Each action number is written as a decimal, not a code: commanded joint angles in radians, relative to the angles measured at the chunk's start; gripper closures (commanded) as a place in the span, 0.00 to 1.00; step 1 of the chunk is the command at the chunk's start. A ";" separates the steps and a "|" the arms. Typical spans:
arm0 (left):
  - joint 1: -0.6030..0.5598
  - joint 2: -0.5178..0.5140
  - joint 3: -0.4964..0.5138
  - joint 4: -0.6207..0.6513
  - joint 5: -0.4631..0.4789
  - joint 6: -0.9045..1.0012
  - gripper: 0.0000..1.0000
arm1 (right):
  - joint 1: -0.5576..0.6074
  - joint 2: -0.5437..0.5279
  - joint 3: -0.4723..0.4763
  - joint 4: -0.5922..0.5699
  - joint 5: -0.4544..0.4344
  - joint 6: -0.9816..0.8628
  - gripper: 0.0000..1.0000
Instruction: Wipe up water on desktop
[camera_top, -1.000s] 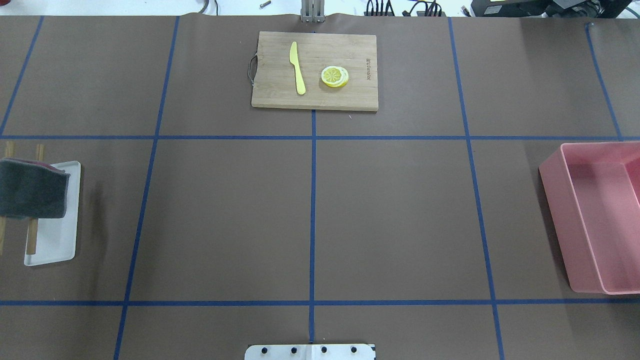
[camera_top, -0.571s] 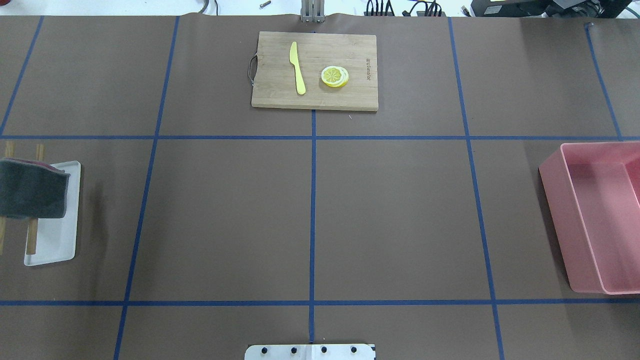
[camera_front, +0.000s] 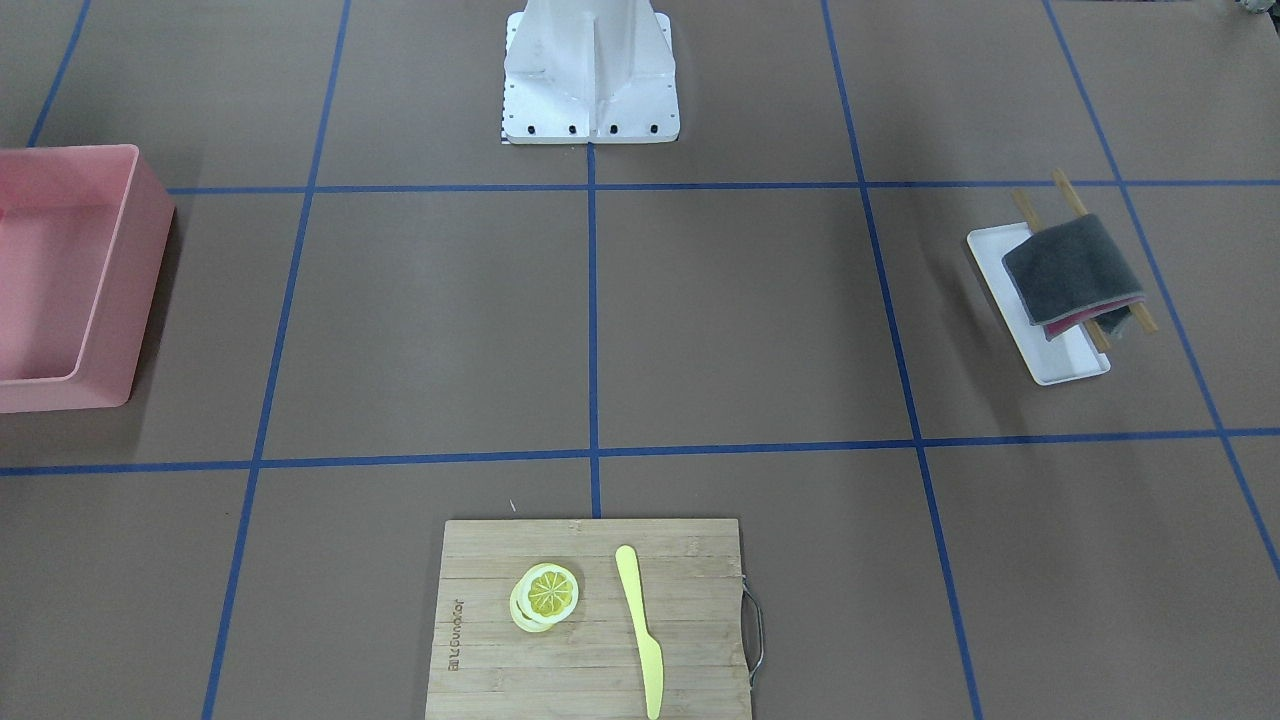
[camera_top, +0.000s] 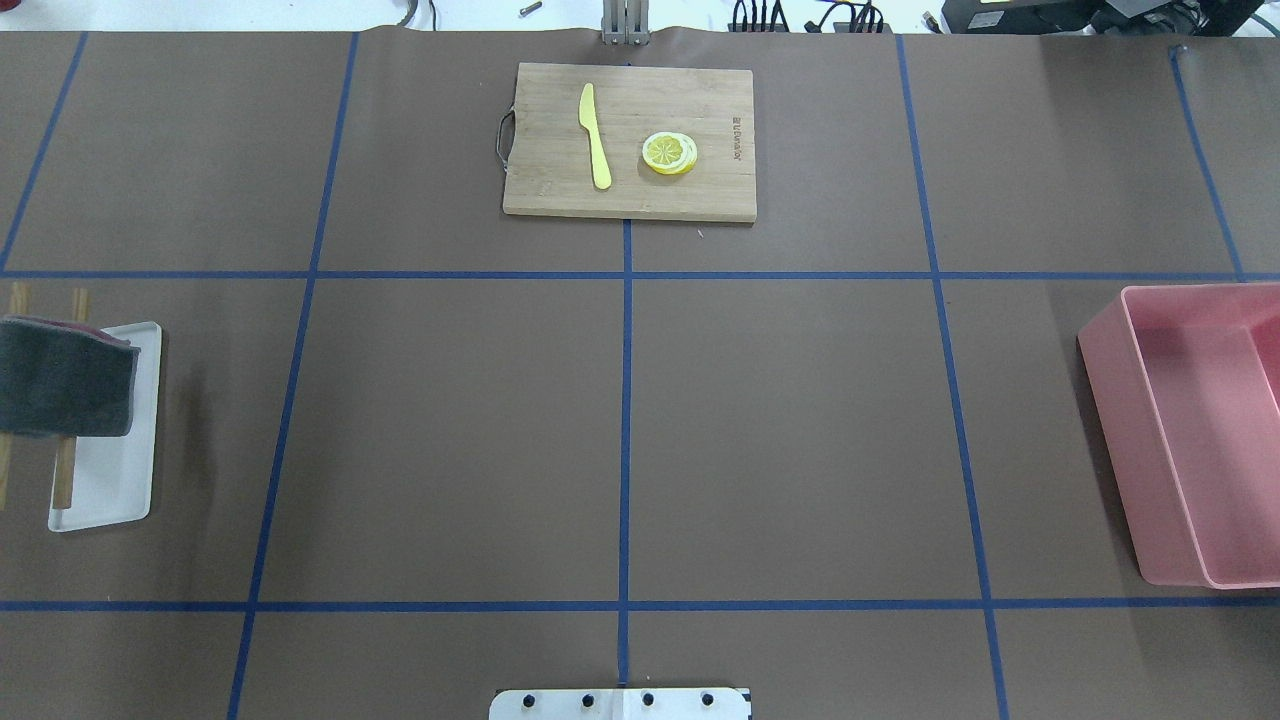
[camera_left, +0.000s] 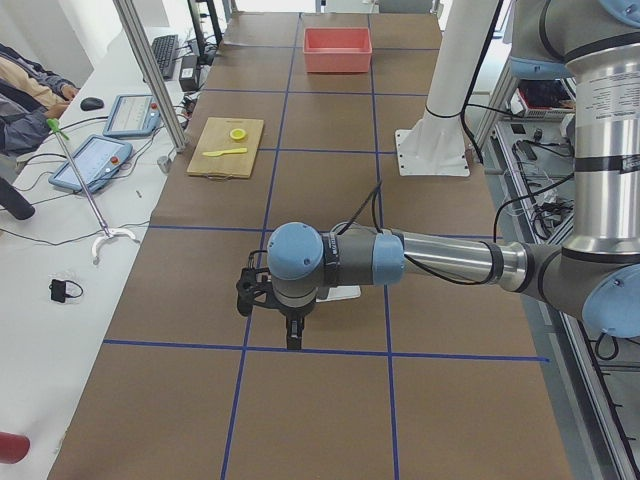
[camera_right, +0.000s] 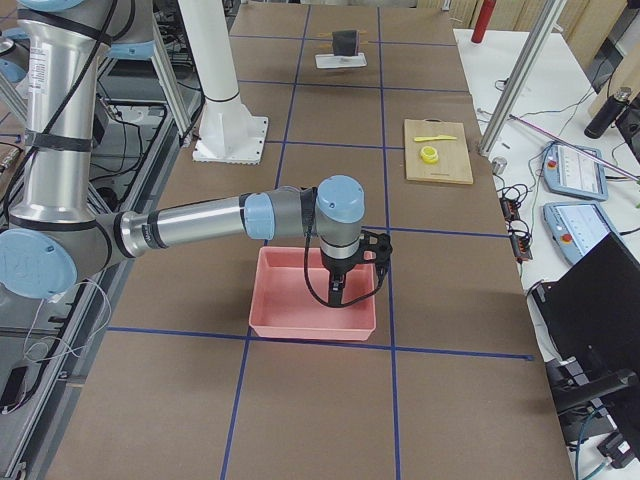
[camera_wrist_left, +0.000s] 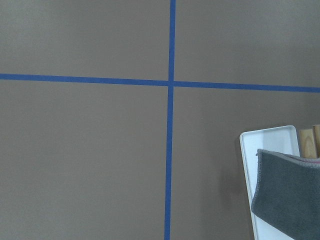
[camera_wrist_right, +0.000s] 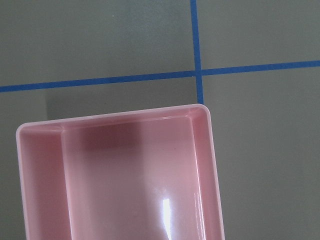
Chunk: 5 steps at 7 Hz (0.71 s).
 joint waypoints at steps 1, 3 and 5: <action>0.100 -0.010 -0.007 -0.003 -0.089 -0.246 0.02 | -0.002 0.001 -0.006 0.001 0.009 -0.004 0.00; 0.252 -0.015 -0.042 -0.142 -0.079 -0.497 0.02 | -0.078 0.030 -0.014 0.050 0.011 0.002 0.00; 0.384 -0.053 -0.044 -0.176 0.004 -0.715 0.02 | -0.109 0.033 -0.008 0.054 0.025 -0.001 0.00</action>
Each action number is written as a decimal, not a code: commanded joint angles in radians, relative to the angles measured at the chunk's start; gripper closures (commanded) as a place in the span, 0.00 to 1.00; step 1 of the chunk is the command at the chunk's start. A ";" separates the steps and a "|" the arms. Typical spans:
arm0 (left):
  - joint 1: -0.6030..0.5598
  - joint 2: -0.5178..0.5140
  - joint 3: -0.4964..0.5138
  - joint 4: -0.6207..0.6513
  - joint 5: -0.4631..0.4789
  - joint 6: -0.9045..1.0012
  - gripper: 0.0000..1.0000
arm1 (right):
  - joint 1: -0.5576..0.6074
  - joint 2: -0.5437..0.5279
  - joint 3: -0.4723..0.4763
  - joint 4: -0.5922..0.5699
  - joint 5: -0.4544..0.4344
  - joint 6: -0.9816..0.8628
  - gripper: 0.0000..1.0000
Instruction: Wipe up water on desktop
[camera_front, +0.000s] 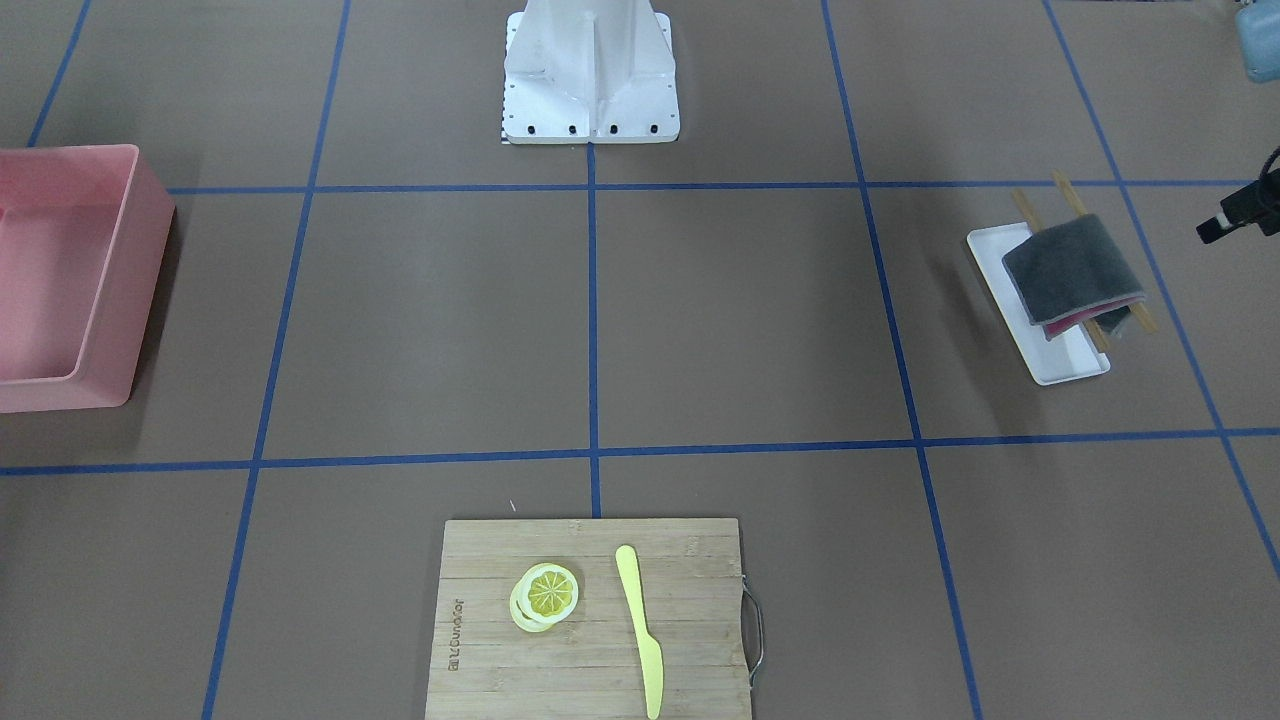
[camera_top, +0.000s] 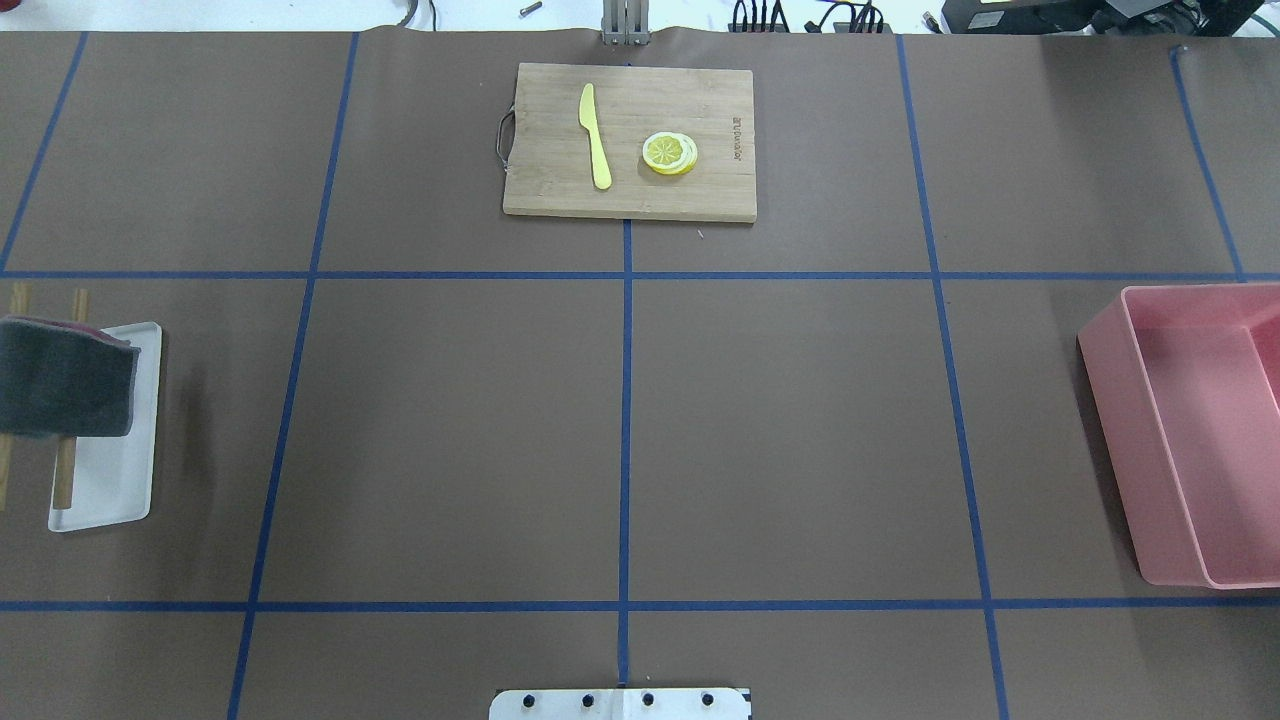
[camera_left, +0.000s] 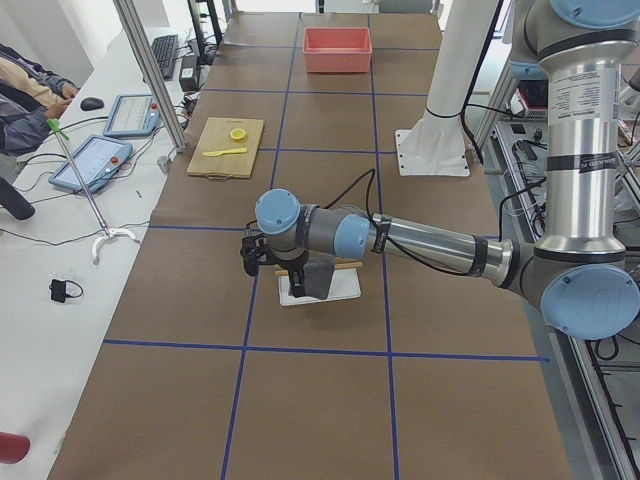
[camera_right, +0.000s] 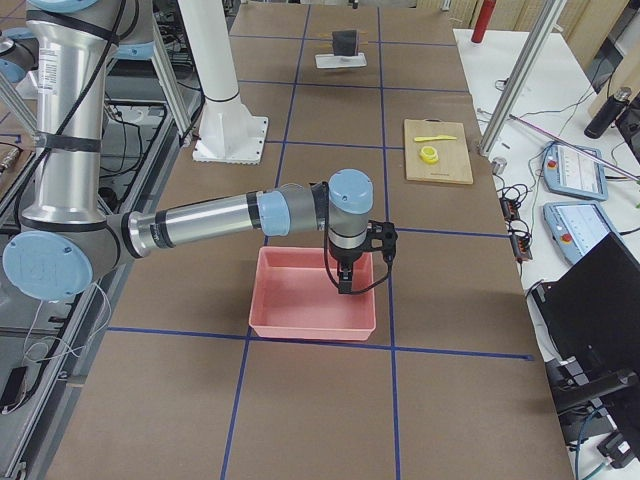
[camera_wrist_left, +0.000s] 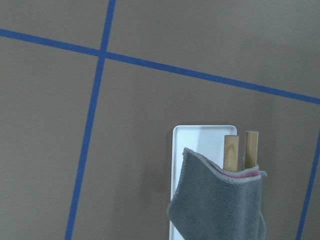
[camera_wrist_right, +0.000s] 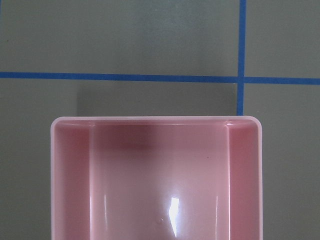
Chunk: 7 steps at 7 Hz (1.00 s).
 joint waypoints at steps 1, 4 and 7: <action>0.119 -0.017 0.007 -0.073 0.042 -0.185 0.03 | -0.031 0.016 0.005 0.004 0.012 0.004 0.00; 0.157 -0.023 0.033 -0.085 0.044 -0.232 0.15 | -0.049 0.035 0.001 0.003 0.028 0.024 0.00; 0.165 -0.023 0.047 -0.088 0.040 -0.233 0.32 | -0.066 0.038 0.001 0.003 0.030 0.045 0.00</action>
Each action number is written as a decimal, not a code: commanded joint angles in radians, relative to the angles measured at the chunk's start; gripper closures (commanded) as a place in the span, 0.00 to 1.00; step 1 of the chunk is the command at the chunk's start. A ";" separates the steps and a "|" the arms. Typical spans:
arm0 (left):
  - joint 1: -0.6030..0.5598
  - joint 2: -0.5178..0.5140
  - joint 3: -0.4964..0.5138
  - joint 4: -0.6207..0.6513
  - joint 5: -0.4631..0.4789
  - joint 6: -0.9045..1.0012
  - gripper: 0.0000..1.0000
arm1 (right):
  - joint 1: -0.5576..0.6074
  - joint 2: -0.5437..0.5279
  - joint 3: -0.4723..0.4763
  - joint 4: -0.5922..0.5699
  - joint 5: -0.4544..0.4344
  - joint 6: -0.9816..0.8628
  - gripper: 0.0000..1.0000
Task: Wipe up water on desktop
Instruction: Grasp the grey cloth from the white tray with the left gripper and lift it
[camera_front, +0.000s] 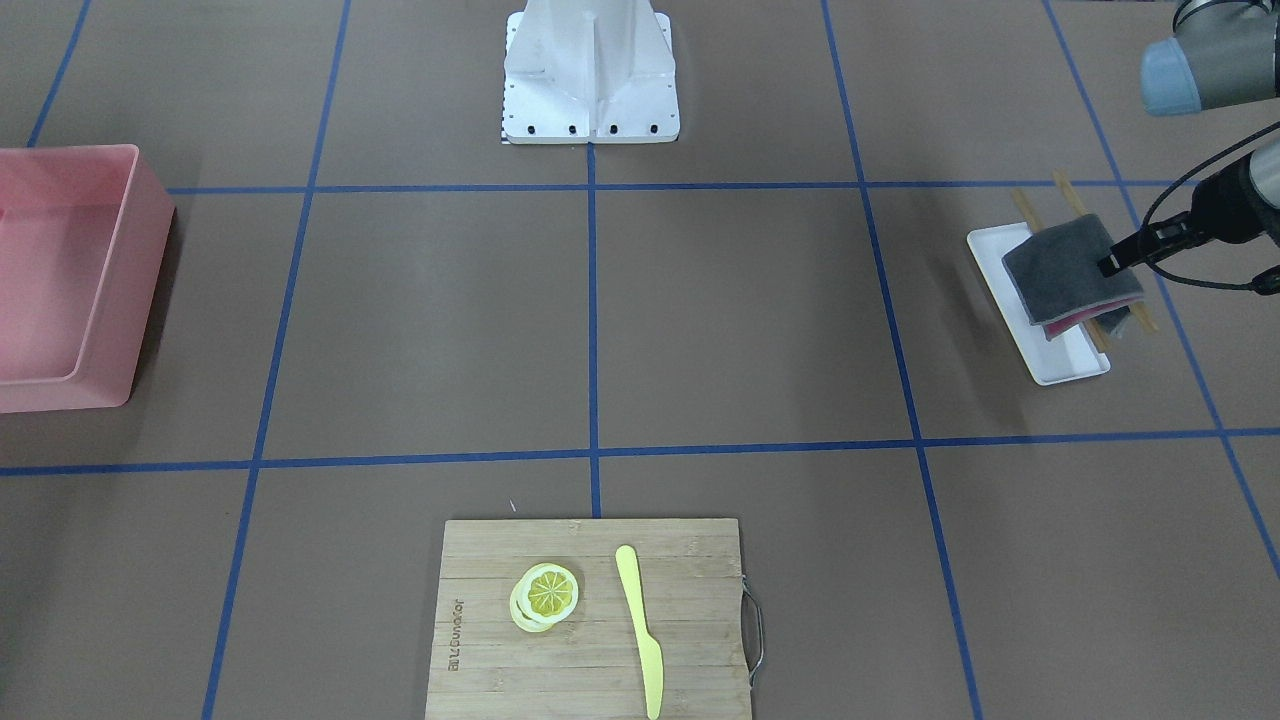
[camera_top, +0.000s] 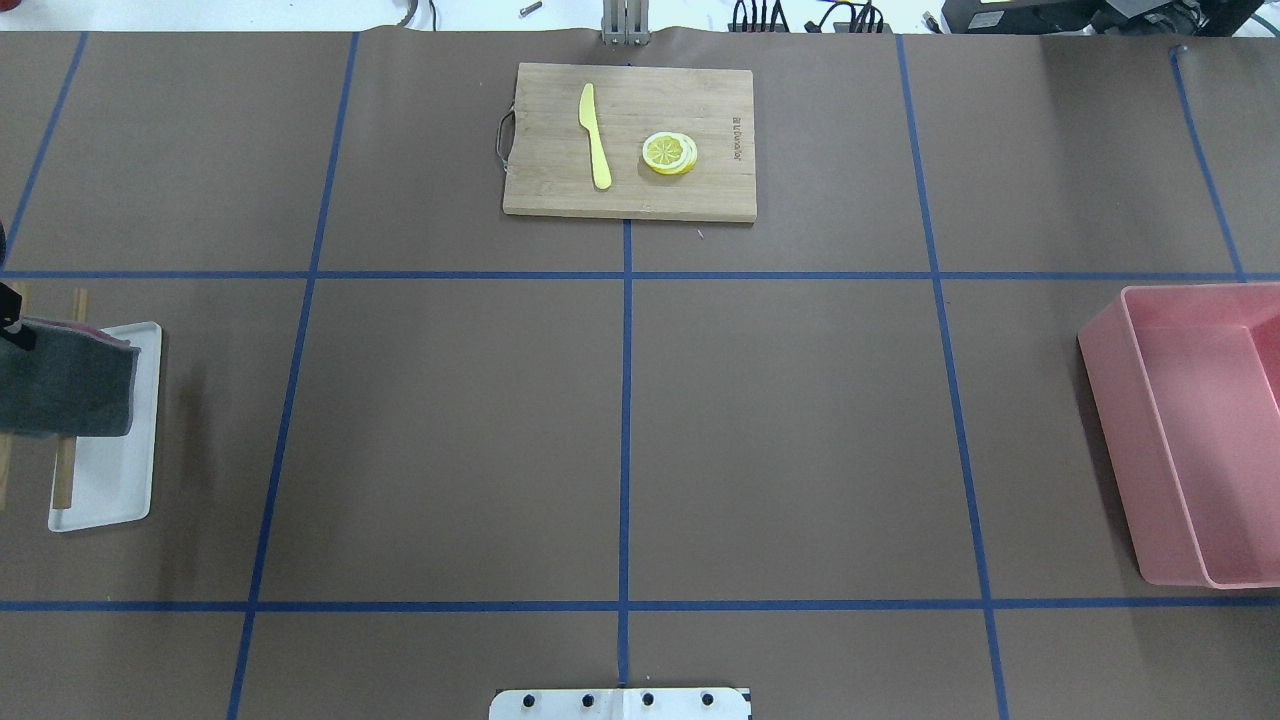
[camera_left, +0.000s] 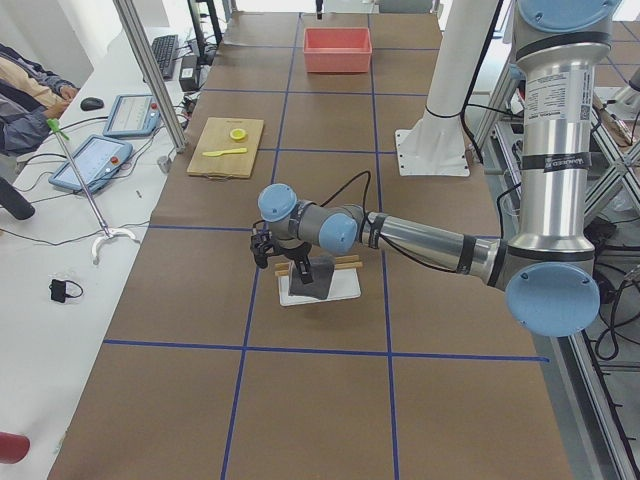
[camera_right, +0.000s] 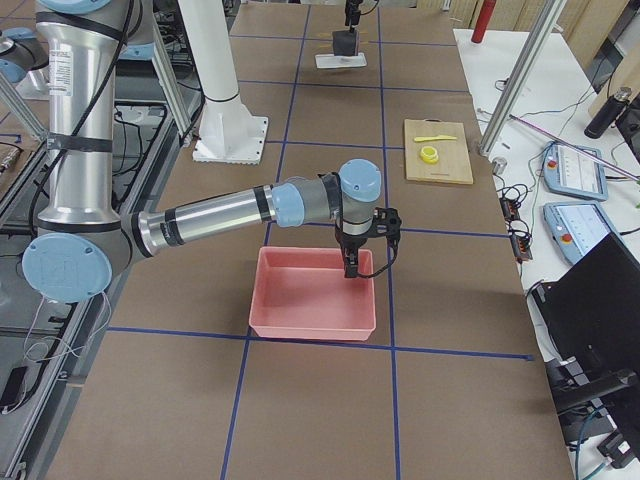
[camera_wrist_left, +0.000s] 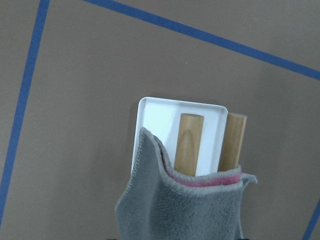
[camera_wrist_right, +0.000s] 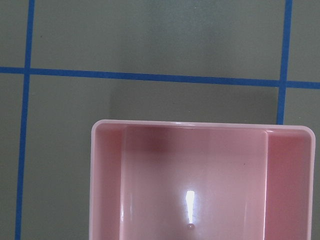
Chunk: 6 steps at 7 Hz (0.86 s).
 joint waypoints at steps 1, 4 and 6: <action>0.002 0.000 0.002 0.000 -0.003 0.000 0.39 | -0.009 0.001 -0.001 0.000 0.001 0.004 0.00; 0.002 -0.003 0.000 0.000 -0.009 -0.003 0.95 | -0.009 0.001 -0.003 -0.002 0.001 0.004 0.00; 0.001 0.000 -0.012 0.000 -0.014 -0.003 1.00 | -0.009 0.001 -0.003 0.000 0.001 0.004 0.00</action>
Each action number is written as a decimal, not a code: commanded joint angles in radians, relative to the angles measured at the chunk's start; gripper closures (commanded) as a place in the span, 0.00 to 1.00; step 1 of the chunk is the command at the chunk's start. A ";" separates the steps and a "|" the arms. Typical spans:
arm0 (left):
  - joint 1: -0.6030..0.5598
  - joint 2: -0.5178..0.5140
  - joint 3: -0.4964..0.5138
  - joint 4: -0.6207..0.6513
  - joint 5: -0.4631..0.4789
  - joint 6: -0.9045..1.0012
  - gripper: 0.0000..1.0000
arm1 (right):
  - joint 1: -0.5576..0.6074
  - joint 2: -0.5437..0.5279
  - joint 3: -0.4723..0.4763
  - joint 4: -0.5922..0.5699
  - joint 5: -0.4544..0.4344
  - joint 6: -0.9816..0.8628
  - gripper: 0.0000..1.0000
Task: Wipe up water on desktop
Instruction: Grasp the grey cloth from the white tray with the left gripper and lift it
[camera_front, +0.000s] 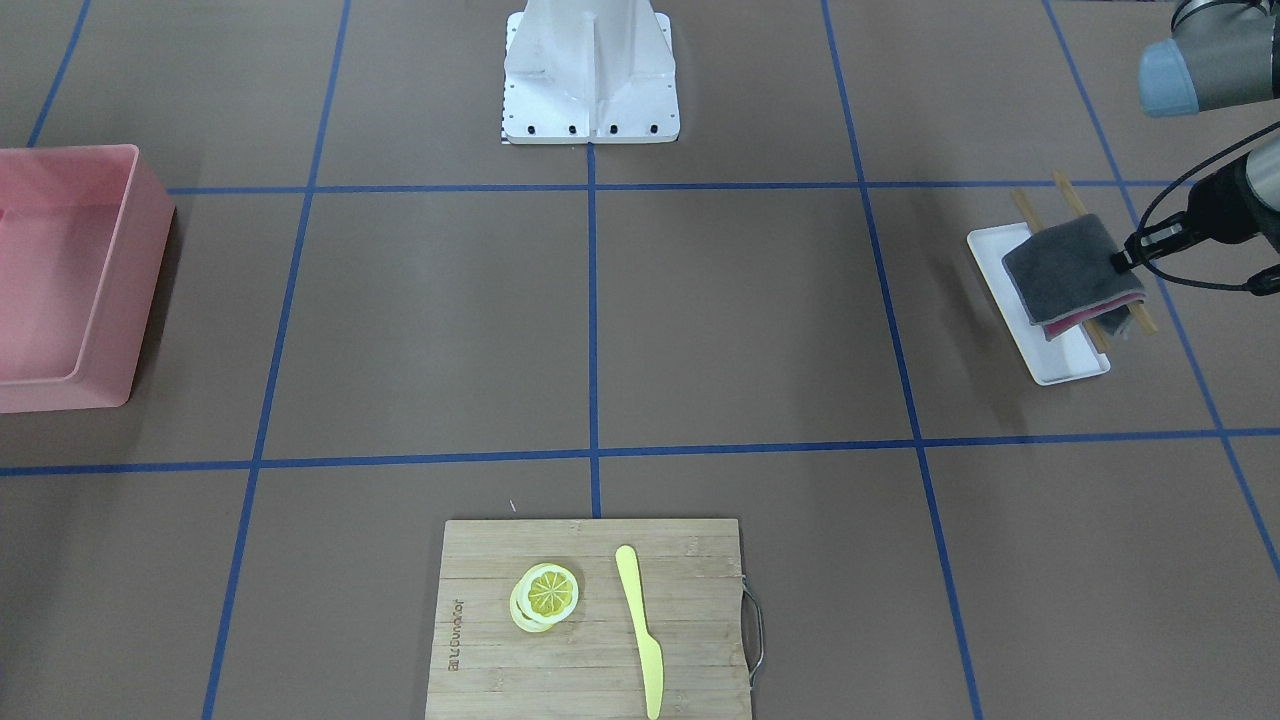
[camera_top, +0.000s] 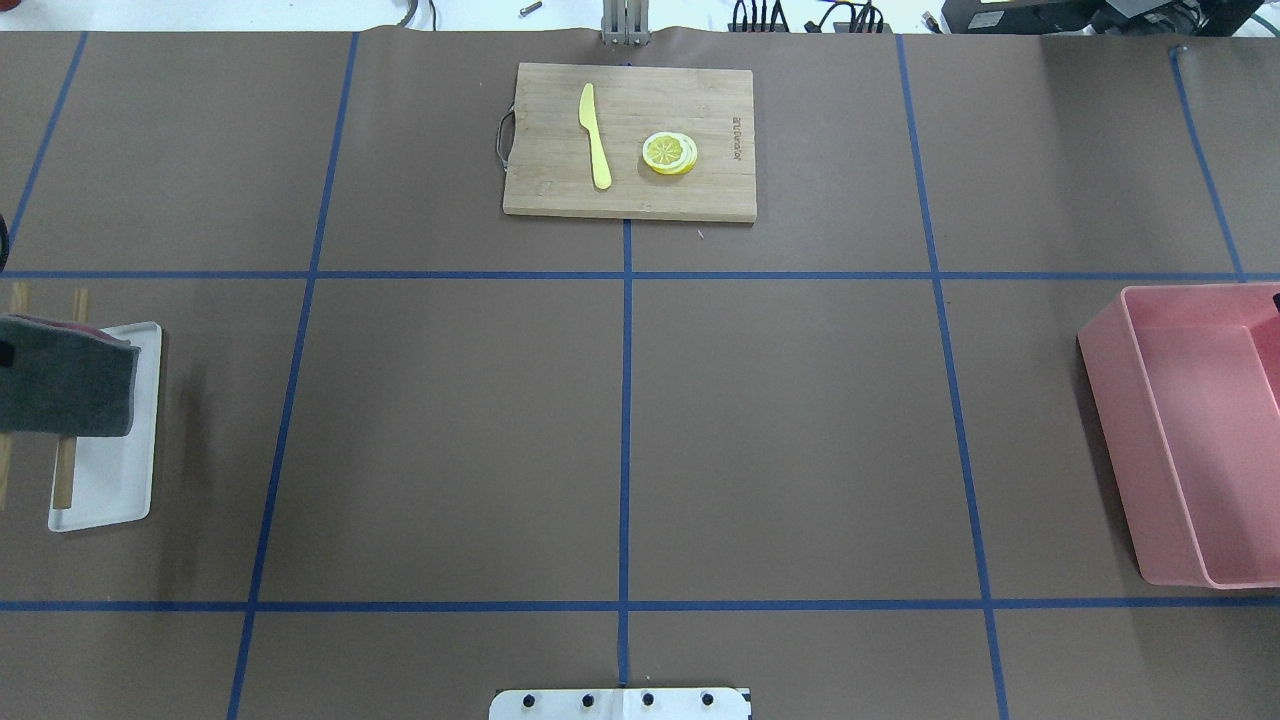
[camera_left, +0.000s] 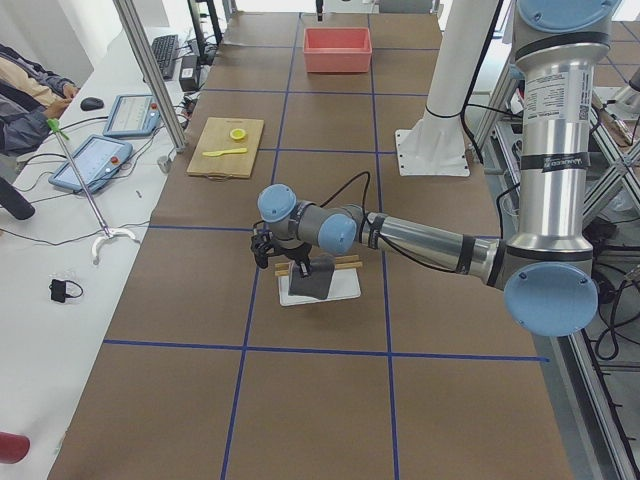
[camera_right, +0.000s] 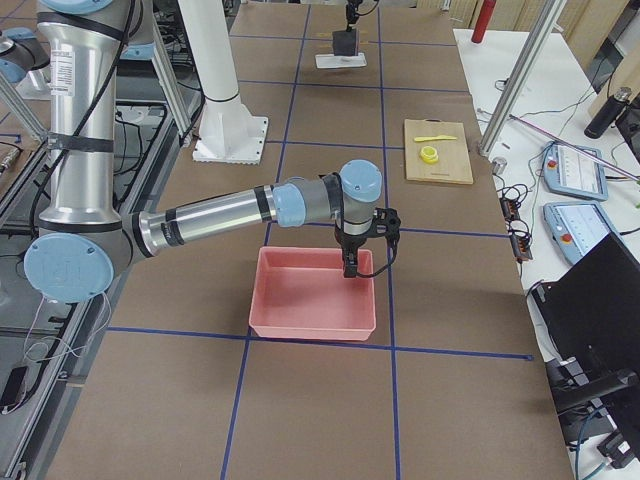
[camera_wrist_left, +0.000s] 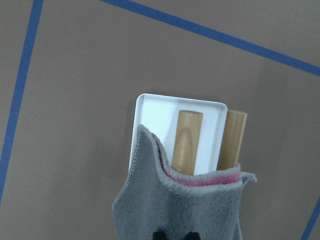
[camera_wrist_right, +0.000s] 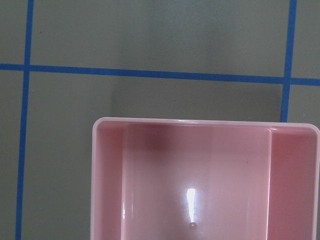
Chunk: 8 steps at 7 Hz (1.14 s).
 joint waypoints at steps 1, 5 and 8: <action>-0.002 0.002 -0.022 0.003 -0.018 -0.006 1.00 | 0.000 0.002 0.001 0.001 0.006 0.000 0.00; -0.012 -0.246 -0.076 0.014 -0.199 -0.328 1.00 | -0.131 0.165 0.061 0.077 0.055 0.272 0.00; 0.151 -0.553 -0.029 0.008 -0.137 -0.646 1.00 | -0.454 0.320 0.190 0.142 -0.244 0.559 0.00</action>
